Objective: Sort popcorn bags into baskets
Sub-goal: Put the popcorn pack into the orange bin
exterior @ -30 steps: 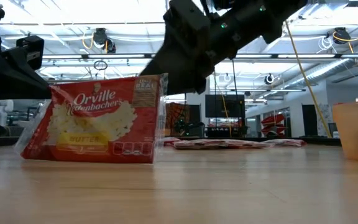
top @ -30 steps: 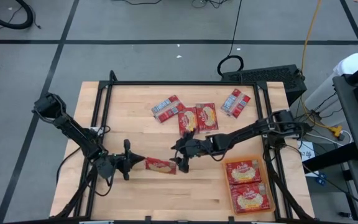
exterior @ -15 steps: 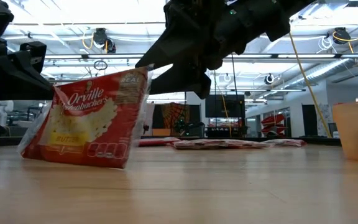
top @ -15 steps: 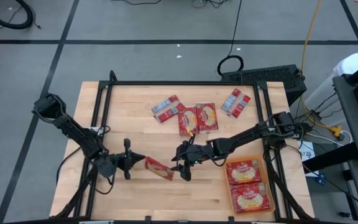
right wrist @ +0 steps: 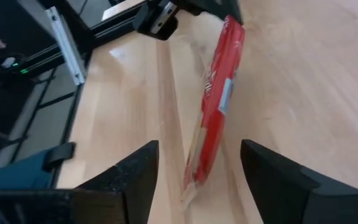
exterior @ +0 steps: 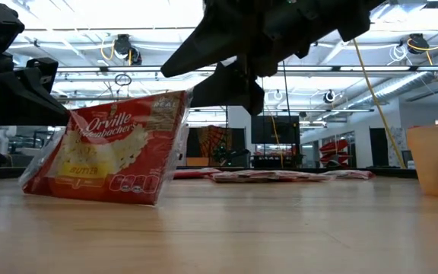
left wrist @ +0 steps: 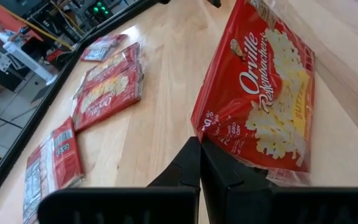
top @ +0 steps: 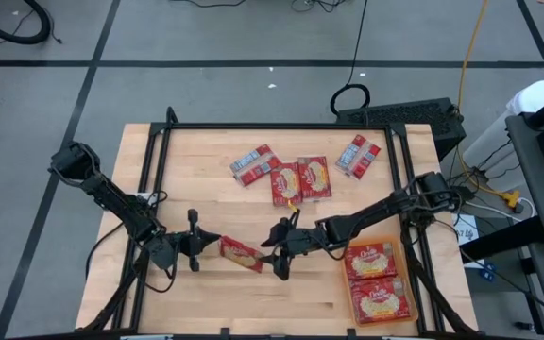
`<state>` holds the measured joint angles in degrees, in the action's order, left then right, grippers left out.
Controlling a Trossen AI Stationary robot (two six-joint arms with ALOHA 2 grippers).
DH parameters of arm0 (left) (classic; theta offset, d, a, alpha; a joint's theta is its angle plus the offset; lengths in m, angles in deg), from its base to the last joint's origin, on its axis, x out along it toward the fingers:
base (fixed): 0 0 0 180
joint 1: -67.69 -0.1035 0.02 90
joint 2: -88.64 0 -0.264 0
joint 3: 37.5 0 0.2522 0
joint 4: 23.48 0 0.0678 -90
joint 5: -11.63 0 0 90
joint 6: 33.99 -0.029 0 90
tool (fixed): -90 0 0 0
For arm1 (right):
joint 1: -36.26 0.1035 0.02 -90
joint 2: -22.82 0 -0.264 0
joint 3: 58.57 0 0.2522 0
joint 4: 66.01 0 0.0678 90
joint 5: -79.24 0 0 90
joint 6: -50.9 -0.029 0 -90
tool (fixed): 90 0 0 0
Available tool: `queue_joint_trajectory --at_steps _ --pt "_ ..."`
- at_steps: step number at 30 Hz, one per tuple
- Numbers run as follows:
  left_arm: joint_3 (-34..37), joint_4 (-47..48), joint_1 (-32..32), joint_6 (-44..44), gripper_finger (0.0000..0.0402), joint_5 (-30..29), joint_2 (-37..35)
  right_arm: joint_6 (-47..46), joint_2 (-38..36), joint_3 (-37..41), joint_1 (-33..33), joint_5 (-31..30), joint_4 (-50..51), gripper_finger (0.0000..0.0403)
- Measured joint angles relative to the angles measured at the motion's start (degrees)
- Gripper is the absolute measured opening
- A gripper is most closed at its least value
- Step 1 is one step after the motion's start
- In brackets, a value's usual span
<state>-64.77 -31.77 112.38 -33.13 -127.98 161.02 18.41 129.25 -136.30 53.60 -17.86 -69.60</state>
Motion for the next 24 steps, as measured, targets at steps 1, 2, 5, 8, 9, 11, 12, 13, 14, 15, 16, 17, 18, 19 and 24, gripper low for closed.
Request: queue_joint_trajectory --at_steps 1,2,5,8,9,11,12,13,14,15,16,17,18,19,24 --pt "0.0 -0.02 0.0 0.13 0.0002 0.0 0.0 0.05 0.0 0.0 0.15 -1.01 0.04 0.022" --pt "0.0 -0.02 0.0 0.13 0.0002 0.0 0.0 0.18 0.0 0.0 0.34 -2.14 0.05 0.0219" --pt "0.0 -0.04 -0.04 0.13 0.0002 0.01 0.0 0.26 0.0 0.0 0.44 -3.14 0.05 0.0208" --pt "0.0 -0.04 -0.04 0.93 0.0002 0.0 0.0 -0.11 0.08 0.0 0.4 -3.28 0.04 0.0195" --pt "0.0 -0.07 -0.04 1.31 0.0003 0.0 0.0 -0.7 0.37 0.0 0.4 -3.37 -0.25 0.0191" --pt "0.0 -0.07 -0.04 1.94 0.0003 0.02 0.0 -2.25 1.26 0.0 0.4 -3.26 -1.09 0.0184" --pt "0.0 -0.07 -0.04 2.39 0.0002 0.0 0.0 -2.97 1.89 0.0 0.41 -3.1 -1.42 0.0181" --pt "0.0 -0.08 -0.04 2.76 0.0002 0.0 0.0 -3.76 2.67 0.0 0.42 -2.68 -1.85 0.0179" --pt "0.0 -0.08 -0.04 3.15 0.0002 0.0 0.0 -4.67 3.23 0.0 0.43 -1.91 -2.06 0.0177" --pt "0.0 -0.11 -0.04 3.63 0.0002 0.0 0.0 -5.3 3.67 0.01 0.57 -1.84 -2.02 0.0174" --pt "0.0 -0.11 -0.04 4.2 0.0003 0.0 0.0 -5.95 4.12 0.02 0.73 -2.17 -2.0 0.0172" --pt "0.0 -0.09 -0.04 4.7 0.0003 0.0 0.0 -6.78 4.45 0.02 0.81 -3.3 -2.58 0.0168" --pt "0.0 -0.1 -0.04 5.14 0.0003 0.02 0.0 -7.29 4.72 0.02 1.1 -4.47 -3.07 0.0163" --pt "0.0 -0.17 -0.04 5.37 0.0002 0.0 0.0 -7.26 4.89 0.02 1.23 -5.36 -3.55 0.0155" --pt "-0.02 -1.56 -0.04 6.68 0.0007 0.02 0.0 -6.2 5.11 0.0 1.6 -6.56 -5.47 0.0078"
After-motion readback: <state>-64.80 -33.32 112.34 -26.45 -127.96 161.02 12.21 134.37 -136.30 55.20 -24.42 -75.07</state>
